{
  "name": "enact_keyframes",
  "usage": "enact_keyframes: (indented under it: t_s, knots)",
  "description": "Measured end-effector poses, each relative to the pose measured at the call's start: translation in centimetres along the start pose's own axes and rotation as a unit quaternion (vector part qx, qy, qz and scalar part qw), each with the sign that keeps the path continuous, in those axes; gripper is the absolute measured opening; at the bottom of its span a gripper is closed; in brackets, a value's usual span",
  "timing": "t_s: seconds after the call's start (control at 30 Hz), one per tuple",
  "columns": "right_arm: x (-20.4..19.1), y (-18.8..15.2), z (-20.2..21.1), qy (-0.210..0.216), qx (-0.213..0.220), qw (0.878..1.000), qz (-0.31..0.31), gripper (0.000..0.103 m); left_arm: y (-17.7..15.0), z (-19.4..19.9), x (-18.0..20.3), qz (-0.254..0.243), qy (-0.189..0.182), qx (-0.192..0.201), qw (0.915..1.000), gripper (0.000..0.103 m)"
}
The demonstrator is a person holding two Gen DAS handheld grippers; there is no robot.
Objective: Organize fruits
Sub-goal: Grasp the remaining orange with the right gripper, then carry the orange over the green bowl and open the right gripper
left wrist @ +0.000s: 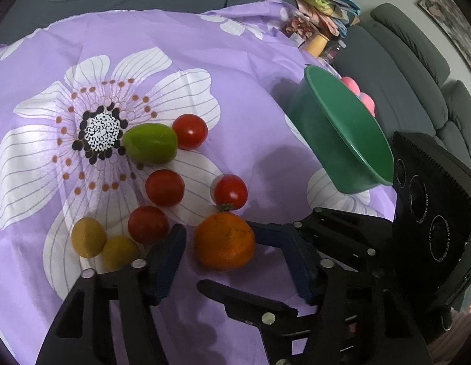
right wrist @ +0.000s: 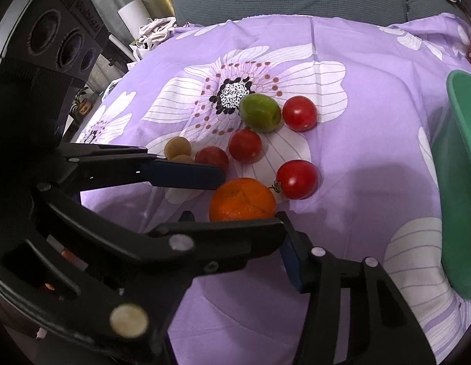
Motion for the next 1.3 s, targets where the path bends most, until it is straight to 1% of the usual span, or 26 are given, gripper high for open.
enact_keyframes:
  t_s: [0.03, 0.13, 0.23, 0.3, 0.33, 0.37, 0.77, 1.3]
  knots:
    - [0.0, 0.0, 0.0, -0.001, 0.000, 1.000, 0.000, 0.048, 0.0, -0.1, 0.0, 0.000, -0.001, -0.001, 1.0000, 0.057]
    - [0.2, 0.0, 0.0, -0.005, 0.001, 1.000, -0.002, 0.043, 0.0, -0.4, 0.0, 0.001, 0.001, -0.006, 1.0000, 0.055]
    - [0.2, 0.1, 0.0, -0.006, 0.001, 1.000, 0.001, 0.043, -0.1, -0.7, 0.1, 0.001, 0.005, -0.011, 0.9999, 0.051]
    - [0.2, 0.1, 0.0, -0.006, 0.003, 1.000, -0.001, 0.043, -0.1, -0.8, 0.0, 0.005, 0.001, -0.012, 0.9999, 0.050]
    - [0.3, 0.1, 0.0, -0.006, 0.004, 1.000, -0.002, 0.043, -0.2, -0.9, -0.1, 0.006, 0.001, -0.013, 0.9999, 0.048]
    - [0.3, 0.1, 0.1, -0.007, 0.005, 1.000, -0.002, 0.043, -0.2, -0.9, -0.1, 0.006, 0.005, -0.013, 0.9999, 0.043]
    - [-0.5, -0.3, 1.8, -0.012, 0.030, 0.999, 0.010, 0.042, -0.5, 1.0, 0.9, -0.005, 0.012, 0.002, 0.9999, 0.043]
    - [-1.6, -0.4, 6.8, -0.022, 0.092, 0.995, 0.032, 0.042, 0.4, 4.5, 5.0, -0.044, 0.032, 0.044, 0.9976, 0.043]
Point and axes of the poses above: each gripper's, at about its wrist camera, not at the fingertips, and z roughly against the way its jaws point, x to its right, y to its top, the point moved 2 cm from there along -z, roughly the way its jaws point, and after that the axes turned 13 degrees about y, right-handed, at the moved point
